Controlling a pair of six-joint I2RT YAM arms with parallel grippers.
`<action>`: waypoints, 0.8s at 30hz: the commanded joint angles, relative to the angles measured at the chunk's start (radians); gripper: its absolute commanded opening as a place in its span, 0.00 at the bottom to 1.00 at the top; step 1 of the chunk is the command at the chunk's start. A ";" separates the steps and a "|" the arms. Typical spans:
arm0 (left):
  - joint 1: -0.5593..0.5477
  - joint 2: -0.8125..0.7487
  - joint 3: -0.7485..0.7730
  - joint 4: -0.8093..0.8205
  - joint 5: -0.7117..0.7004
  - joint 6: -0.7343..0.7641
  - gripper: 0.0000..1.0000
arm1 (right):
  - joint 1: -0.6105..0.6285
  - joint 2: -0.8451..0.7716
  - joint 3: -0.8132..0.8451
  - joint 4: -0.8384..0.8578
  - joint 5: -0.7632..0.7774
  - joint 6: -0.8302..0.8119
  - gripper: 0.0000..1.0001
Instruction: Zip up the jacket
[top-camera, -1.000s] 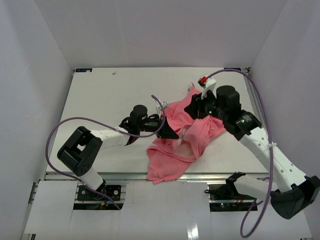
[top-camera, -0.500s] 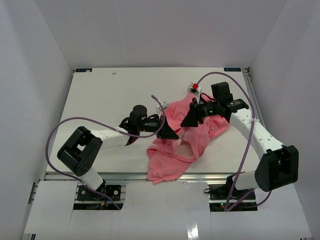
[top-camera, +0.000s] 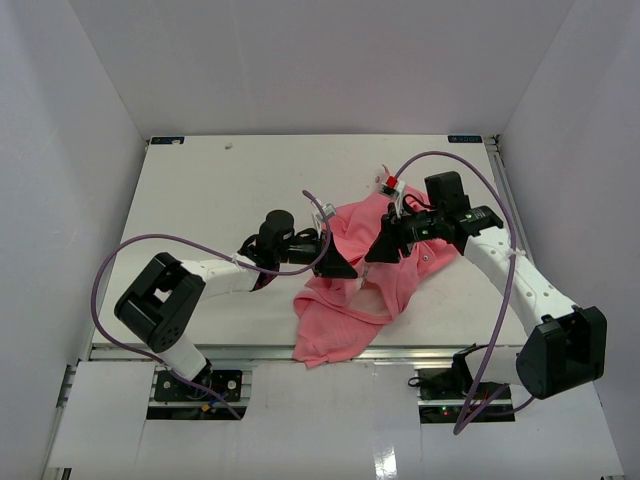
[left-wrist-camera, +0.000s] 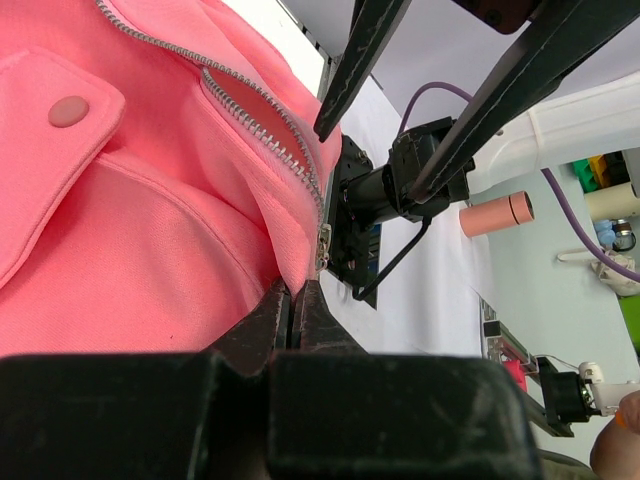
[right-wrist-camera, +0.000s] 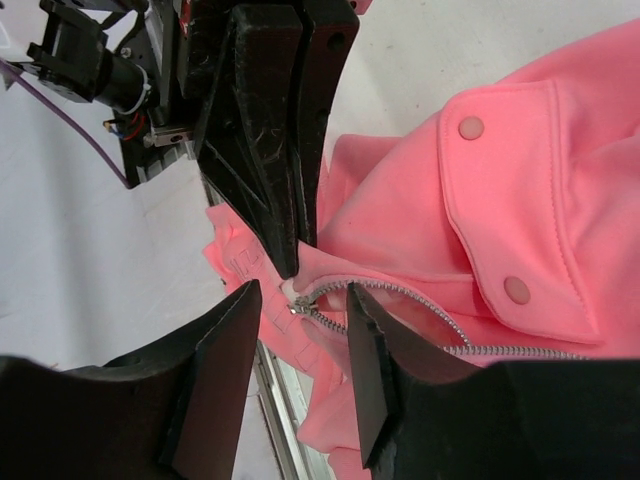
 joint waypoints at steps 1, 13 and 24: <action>-0.001 -0.017 -0.012 0.012 0.005 0.012 0.00 | 0.018 -0.033 -0.006 -0.030 0.066 -0.003 0.48; 0.000 -0.010 -0.007 0.009 -0.003 0.001 0.00 | 0.195 -0.122 -0.001 0.007 0.471 0.117 0.59; -0.001 -0.019 0.011 -0.025 -0.026 -0.019 0.00 | 0.516 -0.286 -0.160 0.076 1.061 0.213 0.64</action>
